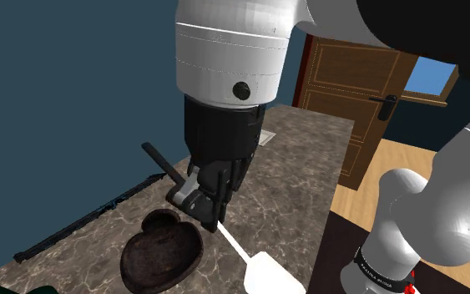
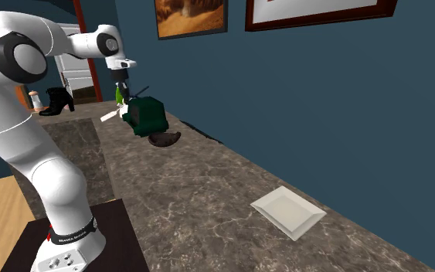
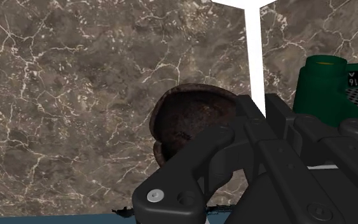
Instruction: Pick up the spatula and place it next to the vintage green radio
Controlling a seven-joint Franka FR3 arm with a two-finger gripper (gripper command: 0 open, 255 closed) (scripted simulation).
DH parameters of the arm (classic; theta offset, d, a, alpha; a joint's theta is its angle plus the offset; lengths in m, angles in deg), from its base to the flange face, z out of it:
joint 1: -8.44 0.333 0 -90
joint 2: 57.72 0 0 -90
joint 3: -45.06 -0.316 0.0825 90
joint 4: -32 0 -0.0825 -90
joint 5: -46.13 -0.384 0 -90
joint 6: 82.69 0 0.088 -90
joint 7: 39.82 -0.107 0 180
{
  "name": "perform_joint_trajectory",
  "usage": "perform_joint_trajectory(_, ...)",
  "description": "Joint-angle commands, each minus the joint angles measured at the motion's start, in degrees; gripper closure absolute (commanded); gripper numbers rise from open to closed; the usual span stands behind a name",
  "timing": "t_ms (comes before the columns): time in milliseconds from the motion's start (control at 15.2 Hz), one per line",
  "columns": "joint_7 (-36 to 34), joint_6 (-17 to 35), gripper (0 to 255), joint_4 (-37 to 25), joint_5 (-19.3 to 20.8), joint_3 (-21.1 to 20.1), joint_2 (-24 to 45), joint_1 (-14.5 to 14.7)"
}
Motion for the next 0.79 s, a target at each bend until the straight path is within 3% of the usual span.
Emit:
perform_joint_trajectory(0, -3.44, -0.33, 255, -1.82, 0.35, -2.37, 1.51, 0.81)
perform_joint_trajectory(726, -3.31, 8.13, 255, 7.37, -0.29, -2.78, 0.69, 1.23)
